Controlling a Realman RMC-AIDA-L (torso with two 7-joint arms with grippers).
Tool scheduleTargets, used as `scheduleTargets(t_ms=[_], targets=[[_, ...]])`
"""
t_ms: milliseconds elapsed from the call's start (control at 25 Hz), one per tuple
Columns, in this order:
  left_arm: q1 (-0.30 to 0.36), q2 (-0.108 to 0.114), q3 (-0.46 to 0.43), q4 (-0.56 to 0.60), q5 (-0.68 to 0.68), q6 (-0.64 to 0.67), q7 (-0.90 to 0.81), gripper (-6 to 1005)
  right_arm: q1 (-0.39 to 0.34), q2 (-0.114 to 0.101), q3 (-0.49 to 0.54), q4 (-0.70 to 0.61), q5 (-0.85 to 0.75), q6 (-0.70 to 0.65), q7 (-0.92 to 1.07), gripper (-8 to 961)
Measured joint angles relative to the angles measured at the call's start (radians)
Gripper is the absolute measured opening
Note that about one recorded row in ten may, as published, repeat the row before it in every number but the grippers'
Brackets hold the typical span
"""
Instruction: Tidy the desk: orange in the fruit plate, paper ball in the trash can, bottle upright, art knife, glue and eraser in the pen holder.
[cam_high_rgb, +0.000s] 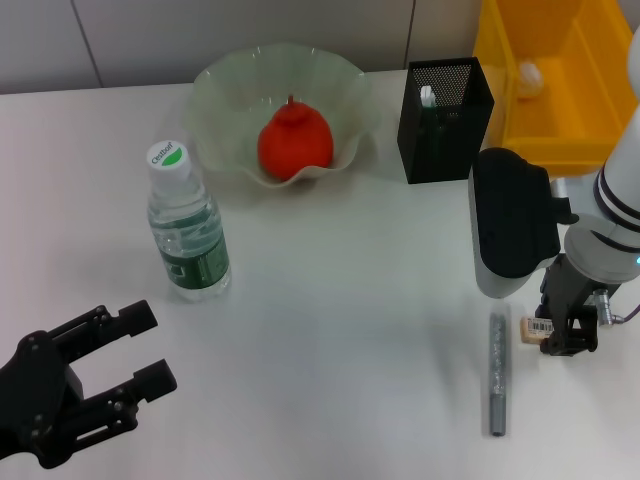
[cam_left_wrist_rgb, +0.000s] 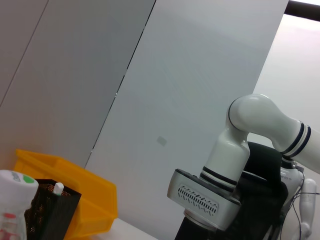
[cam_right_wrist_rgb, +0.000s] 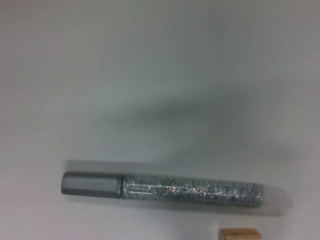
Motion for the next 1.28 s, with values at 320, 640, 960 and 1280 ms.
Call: scheduleTargets(t_ms=[320,640,960,1280], targets=[[0.002,0.000,0.000,0.000,0.000,0.001,0.000,745,-0.001,0.000,0.000,0.000,-0.002,0.006,0.001,302],[0.002,0.000,0.000,0.000,0.000,0.002,0.000,745,-0.006,0.000,0.000,-0.002,-0.006,0.015,0.001,255],[0.002,0.000,0.000,0.000,-0.001,0.003,0.000,745,-0.035,0.000,0.006,-0.116,-0.017,0.016,0.010,257],[0.001,0.001,-0.001,0.000,0.000,0.002,0.000,745,-0.071,0.000,0.049,-0.266,-0.001,0.125,0.100,260]])
